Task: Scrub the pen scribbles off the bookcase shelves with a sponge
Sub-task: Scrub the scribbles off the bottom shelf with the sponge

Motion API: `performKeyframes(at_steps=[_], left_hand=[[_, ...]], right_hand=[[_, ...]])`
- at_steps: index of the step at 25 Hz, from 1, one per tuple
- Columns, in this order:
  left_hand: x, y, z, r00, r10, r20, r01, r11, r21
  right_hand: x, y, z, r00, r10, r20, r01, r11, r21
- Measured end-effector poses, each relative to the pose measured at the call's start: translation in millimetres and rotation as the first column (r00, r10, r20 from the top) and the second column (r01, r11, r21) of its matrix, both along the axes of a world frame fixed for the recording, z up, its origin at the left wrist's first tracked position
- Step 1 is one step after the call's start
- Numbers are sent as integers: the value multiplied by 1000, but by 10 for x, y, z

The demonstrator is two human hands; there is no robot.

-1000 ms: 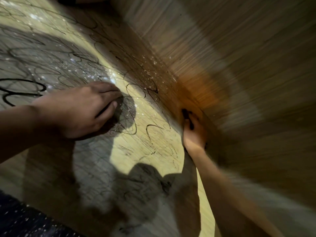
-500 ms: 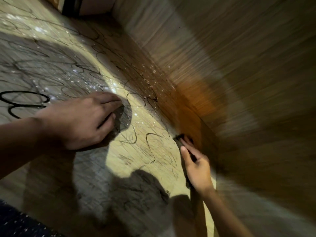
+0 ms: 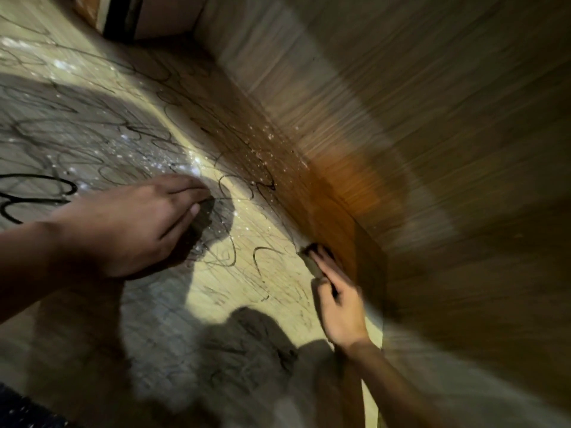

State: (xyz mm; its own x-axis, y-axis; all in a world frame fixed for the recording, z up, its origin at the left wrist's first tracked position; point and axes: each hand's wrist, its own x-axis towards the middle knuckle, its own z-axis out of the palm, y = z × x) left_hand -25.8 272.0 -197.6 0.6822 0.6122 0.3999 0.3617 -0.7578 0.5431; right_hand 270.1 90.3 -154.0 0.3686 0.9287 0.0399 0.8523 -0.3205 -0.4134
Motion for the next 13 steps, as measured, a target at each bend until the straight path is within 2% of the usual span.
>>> performKeyframes(at_steps=[3, 5, 7, 9, 11, 12, 13], left_hand=[[3, -15, 71, 1000, -10, 1, 10, 1000, 1], [9, -32, 94, 1000, -5, -16, 4, 999, -40], [31, -39, 112, 1000, -11, -18, 10, 999, -41], [8, -30, 157, 999, -11, -39, 10, 1000, -25], [4, -42, 177, 999, 1, -48, -3, 999, -32], [6, -53, 180, 999, 8, -49, -9, 999, -32], [6, -63, 179, 999, 8, -50, -9, 999, -32]], right_hand=[[491, 124, 14, 969, -243, 35, 245, 964, -101], [491, 430, -25, 927, -351, 135, 368, 918, -145], [180, 558, -75, 935, -297, 191, 324, 938, -125], [-154, 339, -54, 987, -126, 104, 130, 991, -38], [-244, -50, -1, 999, 42, 31, -43, 998, 35], [-128, -195, 1, 997, 56, 50, -57, 998, 35], [13, -261, 20, 998, -16, 60, 15, 1000, 20]])
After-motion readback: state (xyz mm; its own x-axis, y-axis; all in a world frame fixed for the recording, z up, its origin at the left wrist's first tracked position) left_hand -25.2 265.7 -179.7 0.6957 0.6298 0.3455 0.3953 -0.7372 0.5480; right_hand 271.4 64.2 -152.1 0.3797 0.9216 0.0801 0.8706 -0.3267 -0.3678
